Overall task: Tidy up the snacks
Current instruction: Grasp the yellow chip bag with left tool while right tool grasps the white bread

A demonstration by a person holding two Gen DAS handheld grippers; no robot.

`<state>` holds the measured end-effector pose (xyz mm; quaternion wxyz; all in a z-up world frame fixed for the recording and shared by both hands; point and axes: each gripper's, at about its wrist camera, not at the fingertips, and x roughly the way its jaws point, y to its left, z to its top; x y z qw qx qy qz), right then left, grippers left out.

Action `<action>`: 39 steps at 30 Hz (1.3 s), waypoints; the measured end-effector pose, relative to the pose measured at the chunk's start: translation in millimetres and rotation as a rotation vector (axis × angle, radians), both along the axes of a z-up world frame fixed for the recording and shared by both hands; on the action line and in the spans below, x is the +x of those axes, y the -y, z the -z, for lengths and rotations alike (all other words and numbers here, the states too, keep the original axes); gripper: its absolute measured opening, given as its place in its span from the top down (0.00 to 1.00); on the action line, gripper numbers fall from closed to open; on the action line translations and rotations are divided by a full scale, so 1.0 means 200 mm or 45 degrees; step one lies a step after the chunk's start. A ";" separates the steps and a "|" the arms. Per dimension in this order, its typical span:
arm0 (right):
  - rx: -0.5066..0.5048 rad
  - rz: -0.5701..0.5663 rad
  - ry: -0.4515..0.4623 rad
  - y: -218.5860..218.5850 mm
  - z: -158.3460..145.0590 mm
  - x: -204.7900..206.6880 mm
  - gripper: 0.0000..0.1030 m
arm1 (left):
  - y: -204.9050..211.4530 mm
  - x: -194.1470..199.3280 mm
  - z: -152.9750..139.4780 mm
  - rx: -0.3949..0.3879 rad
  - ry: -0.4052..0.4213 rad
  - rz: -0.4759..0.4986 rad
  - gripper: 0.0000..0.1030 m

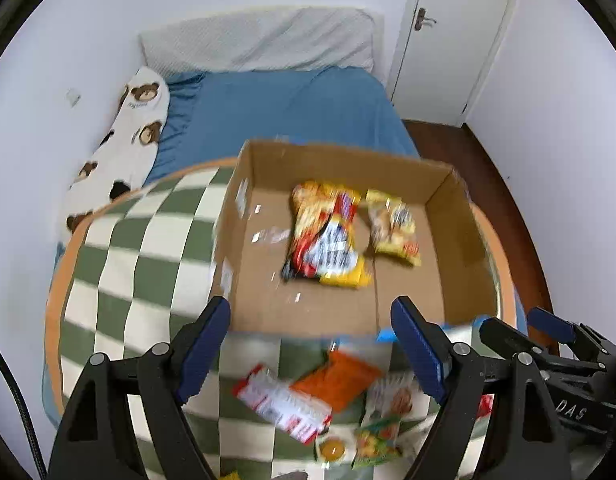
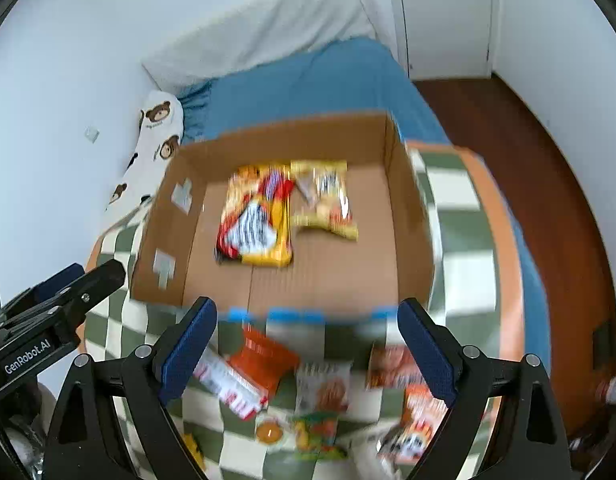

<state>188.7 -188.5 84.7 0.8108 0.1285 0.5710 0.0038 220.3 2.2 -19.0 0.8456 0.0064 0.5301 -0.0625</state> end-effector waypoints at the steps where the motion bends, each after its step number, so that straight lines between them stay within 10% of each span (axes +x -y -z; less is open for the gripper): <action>1: 0.022 0.010 -0.033 0.00 0.04 -0.05 0.09 | -0.03 -0.05 0.04 0.012 -0.024 -0.009 0.20; 9: 0.142 0.089 -0.305 -0.02 0.47 -0.37 0.09 | -0.28 -0.35 0.47 0.120 -0.282 -0.125 0.20; 22: -0.077 0.054 -0.679 0.06 1.00 -0.81 0.09 | -0.64 -0.83 1.05 0.213 -0.719 -0.192 0.20; 28: -0.096 0.063 -0.702 0.04 1.10 -0.90 0.39 | -0.68 -0.94 1.23 0.148 -0.871 -0.239 0.22; 34: 0.097 0.087 -0.738 0.01 1.11 -0.96 0.39 | -0.64 -0.97 1.14 -0.277 -0.909 -0.283 0.22; 39: 0.106 0.084 -0.742 -0.02 1.10 -0.97 0.35 | -0.48 -1.00 0.93 -0.049 -0.708 -0.015 0.21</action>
